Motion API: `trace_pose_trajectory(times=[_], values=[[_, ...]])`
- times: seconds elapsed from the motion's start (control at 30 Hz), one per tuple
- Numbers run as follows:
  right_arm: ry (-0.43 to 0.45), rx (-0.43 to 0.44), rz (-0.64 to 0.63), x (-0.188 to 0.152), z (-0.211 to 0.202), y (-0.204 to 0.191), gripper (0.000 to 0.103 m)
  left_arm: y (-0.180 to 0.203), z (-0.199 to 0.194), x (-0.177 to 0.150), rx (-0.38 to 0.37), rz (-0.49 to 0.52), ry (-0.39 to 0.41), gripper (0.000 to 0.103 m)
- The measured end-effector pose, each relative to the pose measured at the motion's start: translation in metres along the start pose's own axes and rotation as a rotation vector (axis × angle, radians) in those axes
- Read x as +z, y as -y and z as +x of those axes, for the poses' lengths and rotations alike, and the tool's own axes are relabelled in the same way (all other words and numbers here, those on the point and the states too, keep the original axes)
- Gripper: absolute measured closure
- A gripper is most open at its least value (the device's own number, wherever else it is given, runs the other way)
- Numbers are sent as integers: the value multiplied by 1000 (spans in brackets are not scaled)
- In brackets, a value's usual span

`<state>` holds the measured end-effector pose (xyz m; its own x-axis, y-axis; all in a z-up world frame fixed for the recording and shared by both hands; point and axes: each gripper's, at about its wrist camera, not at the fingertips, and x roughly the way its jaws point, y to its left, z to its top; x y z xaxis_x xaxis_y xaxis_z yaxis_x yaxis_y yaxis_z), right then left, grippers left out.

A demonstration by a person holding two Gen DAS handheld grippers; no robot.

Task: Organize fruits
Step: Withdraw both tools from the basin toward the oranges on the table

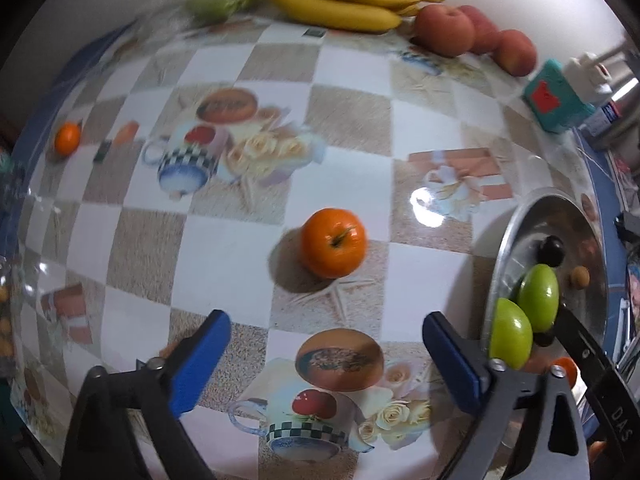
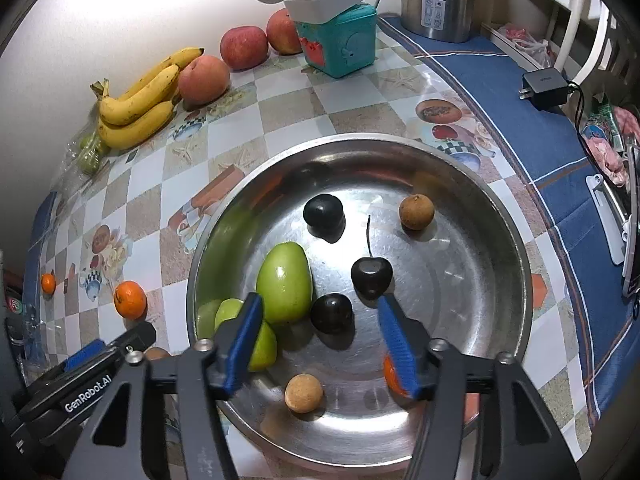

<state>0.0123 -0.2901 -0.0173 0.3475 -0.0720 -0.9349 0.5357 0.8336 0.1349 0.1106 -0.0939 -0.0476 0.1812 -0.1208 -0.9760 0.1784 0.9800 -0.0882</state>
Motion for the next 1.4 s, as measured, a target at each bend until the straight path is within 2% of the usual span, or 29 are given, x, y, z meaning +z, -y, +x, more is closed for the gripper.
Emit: trace_pose_trajectory(times=[0.2, 0.27, 0.83, 0.93, 1.4], values=[[-10, 5, -12, 0, 6, -3, 32, -4, 3, -1, 30, -4, 4, 0], [-3, 6, -14, 0, 5, -4, 19, -5, 4, -2, 29, -8, 3, 0], [34, 8, -16, 1, 0, -4, 18, -9, 2, 2, 62, -17, 21, 0], [41, 11, -16, 1, -1, -5, 0, -10, 2, 2, 64, -15, 15, 0], [52, 6, -28, 0, -1, -8, 0, -5, 1, 1, 43, 23, 9, 0]])
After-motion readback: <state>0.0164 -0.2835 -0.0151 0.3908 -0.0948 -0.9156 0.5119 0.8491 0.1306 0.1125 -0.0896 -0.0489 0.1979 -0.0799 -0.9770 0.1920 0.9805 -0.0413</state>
